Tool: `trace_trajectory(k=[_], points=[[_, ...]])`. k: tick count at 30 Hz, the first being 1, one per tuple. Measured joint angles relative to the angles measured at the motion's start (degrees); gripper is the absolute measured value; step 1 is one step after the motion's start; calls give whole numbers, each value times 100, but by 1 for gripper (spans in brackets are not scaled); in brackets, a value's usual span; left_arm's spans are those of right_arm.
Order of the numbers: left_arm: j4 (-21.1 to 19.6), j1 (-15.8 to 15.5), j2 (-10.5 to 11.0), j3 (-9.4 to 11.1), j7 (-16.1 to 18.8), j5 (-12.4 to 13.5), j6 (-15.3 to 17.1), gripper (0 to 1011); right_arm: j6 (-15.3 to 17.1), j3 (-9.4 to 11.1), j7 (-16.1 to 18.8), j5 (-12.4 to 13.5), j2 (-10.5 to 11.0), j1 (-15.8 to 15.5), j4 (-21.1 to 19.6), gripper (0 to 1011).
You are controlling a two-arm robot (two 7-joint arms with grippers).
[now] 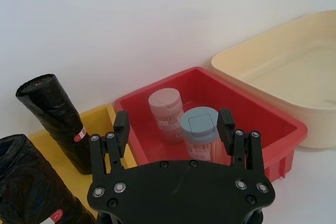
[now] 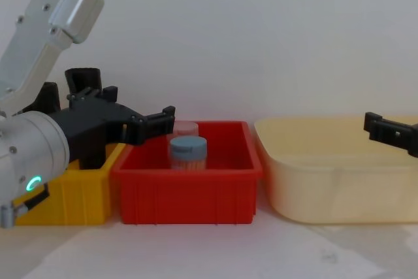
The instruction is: Pick up the garbage bag with the one hand and transfer it to the other hand.
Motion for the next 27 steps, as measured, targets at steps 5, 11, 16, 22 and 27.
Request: trace_trajectory(k=[5,11,16,22,27], points=[[0,-5,1,-6,-10,-2,15,1001,11,0,7,1,-3,9,5,1000],[-151,-47,68,-44,-141,-65,261,1001,232,-3,160,131,-2,92,22,1000],[-588,-34,214,-164,-273,-198,633,1001,535,-7,346,337,-9,231,43,1000],[-1189,175,438,-430,-341,-387,1041,1001,992,-107,572,595,-93,577,117,1000],[-1792,579,682,-839,-341,-590,1396,1001,1243,-226,653,700,-176,816,178,1000]])
